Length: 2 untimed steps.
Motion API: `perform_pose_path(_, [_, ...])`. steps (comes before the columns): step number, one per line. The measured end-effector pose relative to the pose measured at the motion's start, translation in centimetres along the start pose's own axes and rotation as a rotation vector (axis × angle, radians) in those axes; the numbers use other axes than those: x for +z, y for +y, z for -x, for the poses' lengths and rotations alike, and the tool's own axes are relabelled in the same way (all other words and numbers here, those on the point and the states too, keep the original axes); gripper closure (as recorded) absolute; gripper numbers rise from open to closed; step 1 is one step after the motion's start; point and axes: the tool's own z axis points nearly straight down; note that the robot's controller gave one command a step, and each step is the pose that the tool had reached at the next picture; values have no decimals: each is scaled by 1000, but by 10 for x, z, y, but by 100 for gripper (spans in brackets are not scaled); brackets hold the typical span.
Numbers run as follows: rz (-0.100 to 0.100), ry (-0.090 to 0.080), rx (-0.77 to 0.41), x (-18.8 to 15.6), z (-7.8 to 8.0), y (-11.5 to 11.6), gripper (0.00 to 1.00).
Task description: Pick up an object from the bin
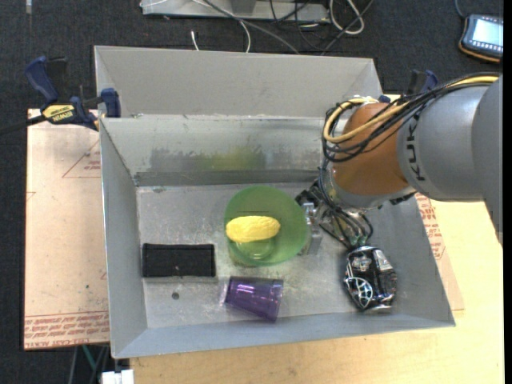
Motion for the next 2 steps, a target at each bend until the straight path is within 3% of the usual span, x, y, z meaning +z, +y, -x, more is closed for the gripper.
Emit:
perform_pose_path(1, [-2,-1,12,-3,-23,-35,100])
perform_pose_path(2, [-2,-1,12,-3,-23,-35,100])
